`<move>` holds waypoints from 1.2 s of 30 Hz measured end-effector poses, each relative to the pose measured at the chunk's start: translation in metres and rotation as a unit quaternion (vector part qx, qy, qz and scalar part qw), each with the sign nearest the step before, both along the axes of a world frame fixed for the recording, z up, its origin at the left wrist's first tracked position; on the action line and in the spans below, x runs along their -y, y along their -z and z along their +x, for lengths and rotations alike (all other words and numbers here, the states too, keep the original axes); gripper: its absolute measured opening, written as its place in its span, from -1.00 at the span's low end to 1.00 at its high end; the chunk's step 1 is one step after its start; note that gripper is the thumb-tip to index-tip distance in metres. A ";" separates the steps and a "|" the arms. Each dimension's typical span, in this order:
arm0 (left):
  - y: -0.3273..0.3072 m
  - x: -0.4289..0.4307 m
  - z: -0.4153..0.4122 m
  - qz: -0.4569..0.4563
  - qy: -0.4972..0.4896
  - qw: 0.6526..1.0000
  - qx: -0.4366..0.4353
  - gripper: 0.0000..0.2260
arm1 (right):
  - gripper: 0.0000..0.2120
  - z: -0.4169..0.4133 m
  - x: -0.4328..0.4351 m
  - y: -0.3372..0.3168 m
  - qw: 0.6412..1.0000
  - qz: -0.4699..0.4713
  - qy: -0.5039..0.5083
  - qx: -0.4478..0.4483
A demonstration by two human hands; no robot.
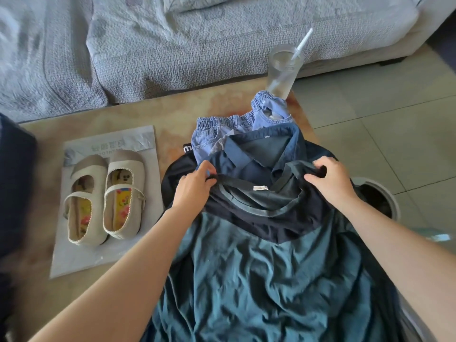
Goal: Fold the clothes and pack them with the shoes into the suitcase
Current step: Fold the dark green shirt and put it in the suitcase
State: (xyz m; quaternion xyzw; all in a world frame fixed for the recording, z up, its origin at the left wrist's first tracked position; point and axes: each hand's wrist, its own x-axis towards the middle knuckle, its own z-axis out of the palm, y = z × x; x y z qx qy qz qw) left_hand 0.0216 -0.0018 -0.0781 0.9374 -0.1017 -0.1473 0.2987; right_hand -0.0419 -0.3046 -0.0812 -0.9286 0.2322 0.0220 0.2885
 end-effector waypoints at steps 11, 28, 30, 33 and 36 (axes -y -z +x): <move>-0.048 -0.098 -0.050 -0.019 -0.087 0.995 0.049 -0.91 | -0.82 -0.029 -0.059 -0.051 0.993 0.097 0.006 0.061; -0.080 -0.309 -0.096 0.098 -0.259 0.955 0.104 -0.91 | -0.81 0.034 -0.268 -0.071 0.981 0.154 -0.115 0.034; -0.071 -0.320 -0.085 0.114 -0.273 0.949 0.106 -0.90 | -0.80 0.045 -0.284 -0.062 0.985 0.131 -0.112 0.025; -0.055 -0.319 -0.067 0.116 -0.275 0.950 0.092 -0.87 | -0.80 0.060 -0.296 -0.051 0.993 0.082 -0.085 0.014; -0.041 -0.308 -0.049 0.099 -0.267 0.954 0.094 -0.85 | -0.77 0.072 -0.296 -0.040 0.998 0.035 -0.050 0.013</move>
